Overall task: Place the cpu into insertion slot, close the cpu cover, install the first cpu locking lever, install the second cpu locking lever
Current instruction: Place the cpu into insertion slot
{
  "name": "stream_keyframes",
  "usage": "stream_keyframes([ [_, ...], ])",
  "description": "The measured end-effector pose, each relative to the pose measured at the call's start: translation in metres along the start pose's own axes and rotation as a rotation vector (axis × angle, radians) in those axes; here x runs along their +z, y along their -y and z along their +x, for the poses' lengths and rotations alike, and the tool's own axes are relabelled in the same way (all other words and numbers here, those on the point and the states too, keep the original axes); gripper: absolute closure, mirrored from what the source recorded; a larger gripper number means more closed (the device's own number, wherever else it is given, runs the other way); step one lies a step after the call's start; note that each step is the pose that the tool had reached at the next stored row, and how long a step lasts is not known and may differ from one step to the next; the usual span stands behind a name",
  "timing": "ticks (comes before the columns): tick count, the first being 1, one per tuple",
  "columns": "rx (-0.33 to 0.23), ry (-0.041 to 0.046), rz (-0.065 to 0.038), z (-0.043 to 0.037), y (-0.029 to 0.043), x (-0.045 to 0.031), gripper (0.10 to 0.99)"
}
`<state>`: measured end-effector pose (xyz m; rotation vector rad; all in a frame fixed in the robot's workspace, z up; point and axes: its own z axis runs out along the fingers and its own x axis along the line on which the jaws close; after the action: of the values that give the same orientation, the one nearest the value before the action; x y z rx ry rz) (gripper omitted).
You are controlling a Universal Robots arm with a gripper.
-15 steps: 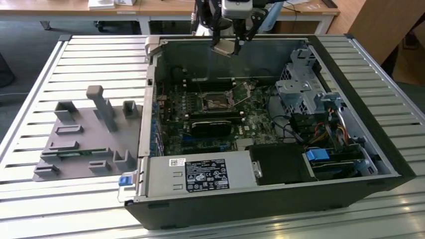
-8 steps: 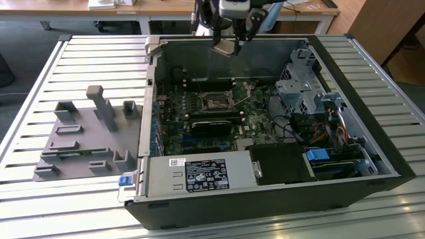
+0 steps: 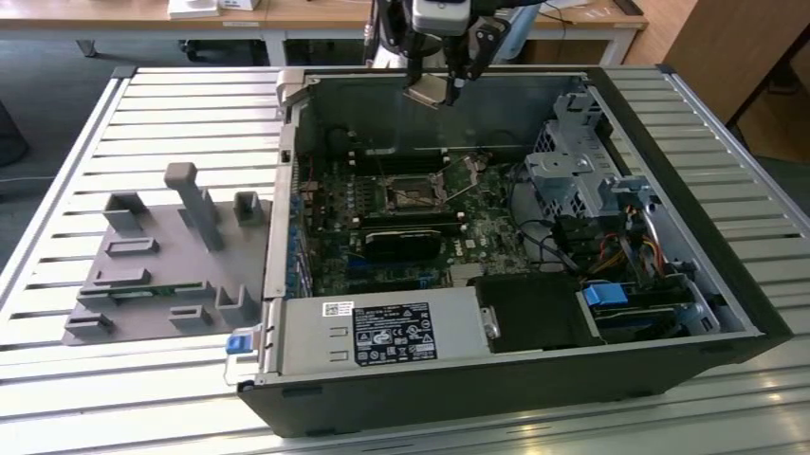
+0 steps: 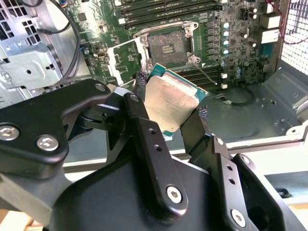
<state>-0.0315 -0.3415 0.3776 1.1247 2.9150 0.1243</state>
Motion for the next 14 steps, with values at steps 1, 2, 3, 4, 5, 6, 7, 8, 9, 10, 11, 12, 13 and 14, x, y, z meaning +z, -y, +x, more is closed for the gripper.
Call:
stream_keyframes([
  [1,0.007,0.0006,0.0,0.0,0.0,0.0,0.545],
  [2,0.013,0.0012,0.0,0.0,0.0,0.0,0.545],
  [3,0.02,0.0018,0.0,0.0,0.0,0.0,0.545],
  [4,0.026,0.0024,0.0,0.0,0.0,0.0,0.545],
  [5,0.033,0.003,0.0,0.0,0.0,0.0,0.545],
  [6,0.04,0.0035,0.0,0.0001,-0.0001,0.0,0.545],
  [7,0.047,0.0041,0.0,0.0001,-0.0001,0.0,0.545],
  [8,0.053,0.0047,0.0,0.0001,-0.0001,0.0,0.545],
  [9,0.06,0.0053,0.0,0.0001,-0.0001,0.0,0.545],
  [10,0.068,0.006,0.0,0.0001,-0.0001,0.0001,0.545],
  [11,0.075,0.0066,0.0,0.0001,-0.0002,0.0,0.545],
  [12,0.082,0.0072,0.0,0.0002,-0.0002,0.0,0.545],
  [13,0.088,0.0078,0.0,0.0002,-0.0002,0.0001,0.545],
  [14,0.095,0.0084,0.0,0.0002,-0.0002,0.0001,0.545],
])
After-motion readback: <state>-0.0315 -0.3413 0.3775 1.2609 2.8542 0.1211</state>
